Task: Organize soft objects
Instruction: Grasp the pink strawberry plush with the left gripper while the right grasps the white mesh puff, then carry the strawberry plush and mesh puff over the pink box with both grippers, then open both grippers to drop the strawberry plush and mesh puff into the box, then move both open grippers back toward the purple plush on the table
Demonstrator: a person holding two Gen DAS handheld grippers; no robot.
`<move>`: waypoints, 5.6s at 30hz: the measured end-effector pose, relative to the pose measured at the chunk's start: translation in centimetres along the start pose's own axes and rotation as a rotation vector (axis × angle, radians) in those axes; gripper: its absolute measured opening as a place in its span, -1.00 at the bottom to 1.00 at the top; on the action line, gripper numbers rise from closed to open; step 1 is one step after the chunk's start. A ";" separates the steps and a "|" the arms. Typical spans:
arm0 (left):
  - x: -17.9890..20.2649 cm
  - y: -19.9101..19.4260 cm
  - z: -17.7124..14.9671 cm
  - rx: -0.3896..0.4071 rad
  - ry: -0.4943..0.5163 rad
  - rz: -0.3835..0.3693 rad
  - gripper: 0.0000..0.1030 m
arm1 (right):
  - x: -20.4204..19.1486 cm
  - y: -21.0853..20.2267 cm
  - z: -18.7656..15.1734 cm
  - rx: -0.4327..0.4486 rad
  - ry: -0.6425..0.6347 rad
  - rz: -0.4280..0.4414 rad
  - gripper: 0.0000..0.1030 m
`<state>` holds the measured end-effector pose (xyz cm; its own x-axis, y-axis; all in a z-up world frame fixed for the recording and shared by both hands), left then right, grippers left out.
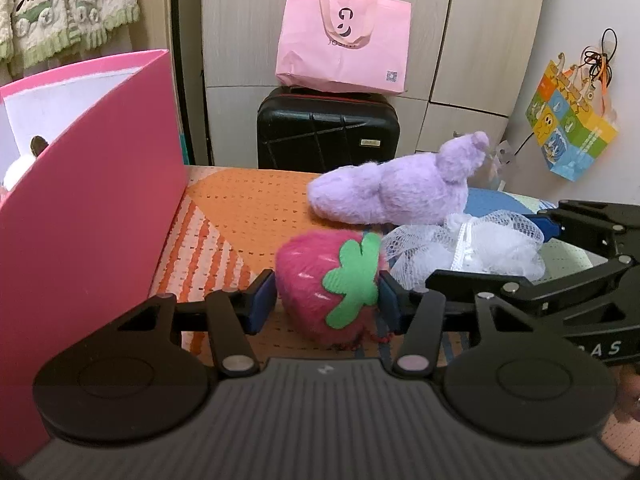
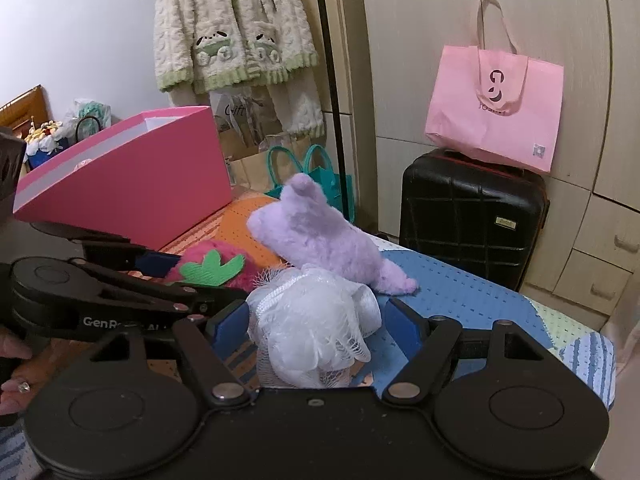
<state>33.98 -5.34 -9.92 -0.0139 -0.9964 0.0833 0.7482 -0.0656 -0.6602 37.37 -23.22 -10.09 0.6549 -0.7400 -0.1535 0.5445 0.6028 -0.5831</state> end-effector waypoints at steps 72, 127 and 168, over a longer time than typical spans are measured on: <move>-9.9 -20.9 -9.9 -0.313 0.134 -0.397 -0.19 | -19.4 -15.6 -8.5 -0.048 0.197 -0.009 -0.18; -24.3 -12.7 5.1 -0.034 0.158 -0.070 -0.14 | -19.9 8.6 14.1 -0.092 0.098 0.189 -0.15; -18.4 -26.4 -0.1 0.011 0.299 -0.193 0.29 | -24.2 -9.5 8.2 0.020 -0.112 0.067 0.49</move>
<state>14.48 14.68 5.91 -0.3484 -0.9372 -0.0175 0.7198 -0.2556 -0.6454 20.65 -8.57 5.69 0.7437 -0.6608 -0.1009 0.5074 0.6563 -0.5584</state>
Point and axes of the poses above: each gripper's, at about its wrist camera, not at the fingertips, and y roughly the way its jaws point, x to its right, z to its top, the point moved 1 cm from there along y, roughly the way its jaws point, and after that the axes turned 2 degrees about z, right-handed, at the moved point
